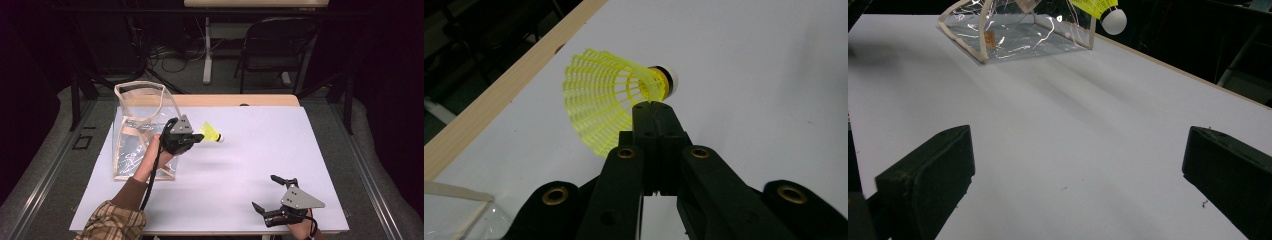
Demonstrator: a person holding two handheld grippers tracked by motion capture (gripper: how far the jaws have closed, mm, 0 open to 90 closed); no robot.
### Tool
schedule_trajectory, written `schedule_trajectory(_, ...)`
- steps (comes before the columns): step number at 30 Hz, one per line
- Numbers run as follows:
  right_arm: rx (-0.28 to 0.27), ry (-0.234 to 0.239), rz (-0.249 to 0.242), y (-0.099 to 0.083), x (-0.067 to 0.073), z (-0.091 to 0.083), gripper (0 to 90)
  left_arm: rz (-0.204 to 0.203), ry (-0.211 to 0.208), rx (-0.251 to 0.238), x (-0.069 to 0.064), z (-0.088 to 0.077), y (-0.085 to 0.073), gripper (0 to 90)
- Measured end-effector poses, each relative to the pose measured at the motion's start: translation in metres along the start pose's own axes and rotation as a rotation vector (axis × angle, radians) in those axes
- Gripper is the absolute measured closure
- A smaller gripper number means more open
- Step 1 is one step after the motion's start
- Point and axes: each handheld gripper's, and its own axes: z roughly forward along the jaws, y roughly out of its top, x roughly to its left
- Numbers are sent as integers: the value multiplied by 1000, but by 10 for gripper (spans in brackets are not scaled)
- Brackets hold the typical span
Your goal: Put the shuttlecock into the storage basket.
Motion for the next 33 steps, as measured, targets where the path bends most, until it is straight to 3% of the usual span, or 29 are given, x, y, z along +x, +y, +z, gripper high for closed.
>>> schedule_trajectory(33,5,-3,0,0,0,0,0,37,43,-48,2,-25,31,900)
